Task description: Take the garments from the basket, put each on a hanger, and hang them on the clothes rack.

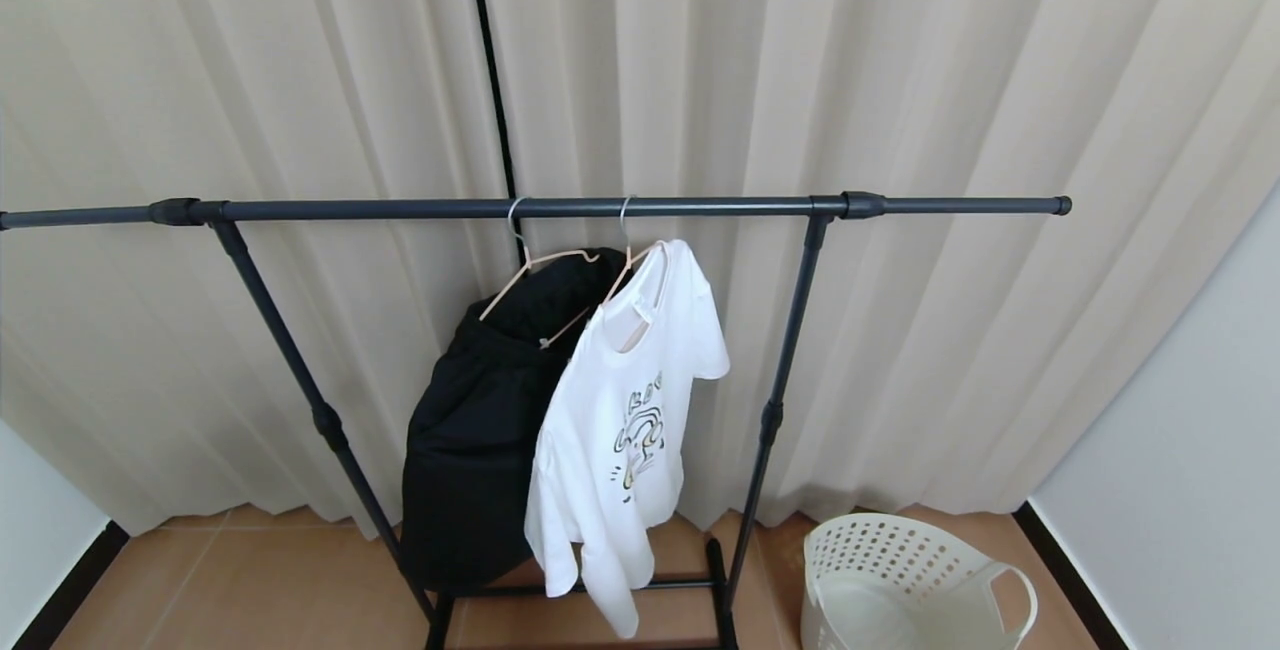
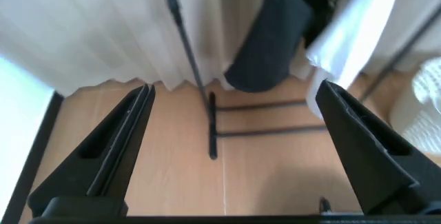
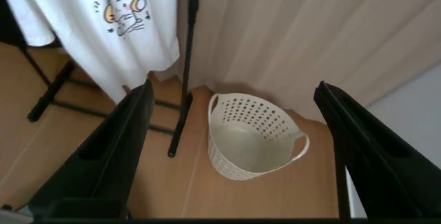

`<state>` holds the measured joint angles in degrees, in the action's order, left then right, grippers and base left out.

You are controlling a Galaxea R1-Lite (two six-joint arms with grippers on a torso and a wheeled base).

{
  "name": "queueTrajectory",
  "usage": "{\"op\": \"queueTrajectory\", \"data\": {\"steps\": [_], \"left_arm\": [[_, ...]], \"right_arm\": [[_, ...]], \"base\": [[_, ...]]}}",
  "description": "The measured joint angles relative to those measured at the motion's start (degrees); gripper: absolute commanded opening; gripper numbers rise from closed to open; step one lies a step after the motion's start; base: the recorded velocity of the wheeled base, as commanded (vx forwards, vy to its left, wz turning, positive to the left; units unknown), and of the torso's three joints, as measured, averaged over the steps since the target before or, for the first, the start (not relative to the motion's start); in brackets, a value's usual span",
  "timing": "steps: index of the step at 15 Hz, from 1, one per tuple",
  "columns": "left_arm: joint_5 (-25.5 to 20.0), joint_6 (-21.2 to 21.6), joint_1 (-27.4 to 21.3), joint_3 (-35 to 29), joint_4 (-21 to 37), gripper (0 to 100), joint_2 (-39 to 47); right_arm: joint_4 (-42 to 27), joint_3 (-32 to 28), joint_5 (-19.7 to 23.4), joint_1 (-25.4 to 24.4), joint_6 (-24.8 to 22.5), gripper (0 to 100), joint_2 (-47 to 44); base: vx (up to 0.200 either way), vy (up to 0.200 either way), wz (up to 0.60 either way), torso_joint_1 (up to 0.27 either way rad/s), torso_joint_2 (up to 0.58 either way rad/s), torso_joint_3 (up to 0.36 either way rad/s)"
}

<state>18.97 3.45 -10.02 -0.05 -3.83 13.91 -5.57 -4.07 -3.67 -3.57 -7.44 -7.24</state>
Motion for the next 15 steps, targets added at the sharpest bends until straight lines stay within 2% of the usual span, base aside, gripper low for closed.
{"op": "queueTrajectory", "data": {"steps": [1, 2, 3, 5, 6, 8, 9, 12, 15], "left_arm": [[-0.59, -1.49, 1.48, 0.02, -0.29, 100, -3.11], [-2.11, -5.25, 2.47, 0.02, -0.55, 100, -5.1], [-6.49, -7.01, 3.06, 0.02, -0.68, 100, -6.39], [-16.04, -6.7, 3.74, 0.05, -0.24, 100, -7.8], [-18.72, -4.07, 3.9, 0.05, 0.52, 100, -8.18], [-19.97, 0.27, 4.1, 0.05, 1.49, 100, -8.62], [-20.03, 0.62, 4.82, 0.05, 1.51, 100, -8.77], [-20.19, -0.34, 11.34, 0.05, 1.48, 100, -9.51], [-21.21, -3.01, 10.33, 0.05, 1.38, 100, -12.15]], "right_arm": [[1.61, 1.23, 1.16, 1.71, 0.79, 100, 2.54], [2.78, 2.07, 1.49, 2.54, 2.38, 100, 4.16], [3.25, 2.62, 1.67, 2.94, 3.01, 100, 5.24], [3.36, 3.06, 1.95, 3.27, 3.15, 100, 6.51], [3.44, 3.13, 2.11, 3.33, 3.17, 100, 6.84], [3.39, 3.17, 2.61, 3.39, 3.19, 100, 7.13], [3.39, 3.17, 2.85, 3.39, 3.21, 100, 7.17], [3.39, 3.19, 5.61, 3.36, 3.3, 100, 7.22], [3.36, 3.23, 7.08, 3.35, 3.67, 100, 7.22]], "base": [[0.0, 0.0, 0.0, 0.0, 0.0, 0.0], [0.0, 0.0, 0.0, 0.0, 0.0, 0.0], [0.0, 0.0, 0.0, 0.0, 0.0, 0.0], [0.0, 0.0, 0.0, 0.0, 0.0, 0.0], [0.0, 0.0, 0.0, 0.0, 0.0, 0.0], [0.0, 0.0, 0.0, 0.0, 0.0, 0.0], [0.0, 0.0, 0.0, 0.0, 0.0, 0.0], [0.0, 0.0, 0.0, 0.0, 0.0, 0.0], [0.0, 0.0, 0.0, 0.0, 0.0, 0.0]]}}
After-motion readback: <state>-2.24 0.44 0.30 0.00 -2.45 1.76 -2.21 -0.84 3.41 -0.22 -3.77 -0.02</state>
